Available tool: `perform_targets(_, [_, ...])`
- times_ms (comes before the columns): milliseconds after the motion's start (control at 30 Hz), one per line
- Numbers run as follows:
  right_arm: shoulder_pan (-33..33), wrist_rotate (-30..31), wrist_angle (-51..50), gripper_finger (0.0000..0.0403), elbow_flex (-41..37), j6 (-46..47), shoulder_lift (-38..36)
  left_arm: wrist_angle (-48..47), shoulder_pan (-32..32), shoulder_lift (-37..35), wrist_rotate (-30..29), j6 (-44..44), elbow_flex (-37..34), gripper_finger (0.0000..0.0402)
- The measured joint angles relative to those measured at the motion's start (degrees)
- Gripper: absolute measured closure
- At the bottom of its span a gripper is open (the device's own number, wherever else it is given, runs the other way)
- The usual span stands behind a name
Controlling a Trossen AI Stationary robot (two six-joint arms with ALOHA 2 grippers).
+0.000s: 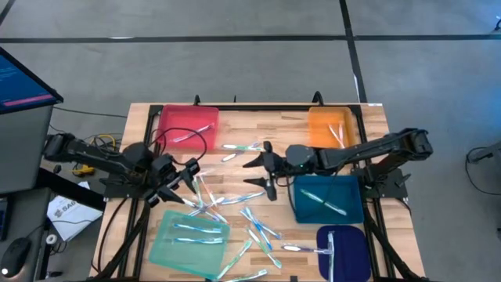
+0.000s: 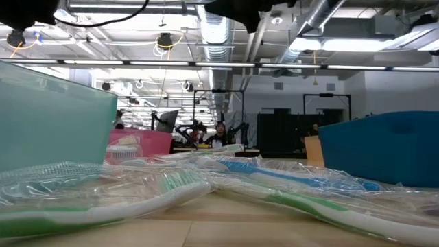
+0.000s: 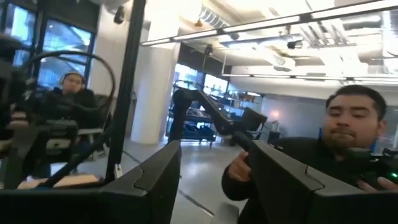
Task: Pick & Place Toothbrushes
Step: Put the orange toothbrush into the orange bin
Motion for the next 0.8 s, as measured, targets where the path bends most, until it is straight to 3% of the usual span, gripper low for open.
perform_targets(167, [1.16,-0.04,-1.04,0.0159,0.55,-0.94,0.63,-9.77,-2.64,-0.2,-4.03,3.92,2.49,0.0231])
perform_targets(333, [2.74,0.03,-2.99,0.0158,0.53,-0.94,-0.26,-23.62,-5.89,0.01,-14.2,11.67,6.6,0.0246])
perform_targets(533, [4.51,-0.03,-4.57,0.0159,0.53,-1.04,-0.72,-29.54,-11.42,1.06,-25.0,17.8,9.45,0.0249])
perform_targets(667, [4.68,0.0,-4.92,0.0159,0.58,-1.0,-0.88,-37.93,-13.12,1.48,-33.43,15.85,11.59,0.0249])
perform_targets(800, [4.33,0.02,-4.84,0.0159,0.58,-0.9,-0.88,-44.7,-13.05,1.77,-38.52,5.4,13.15,0.0249])
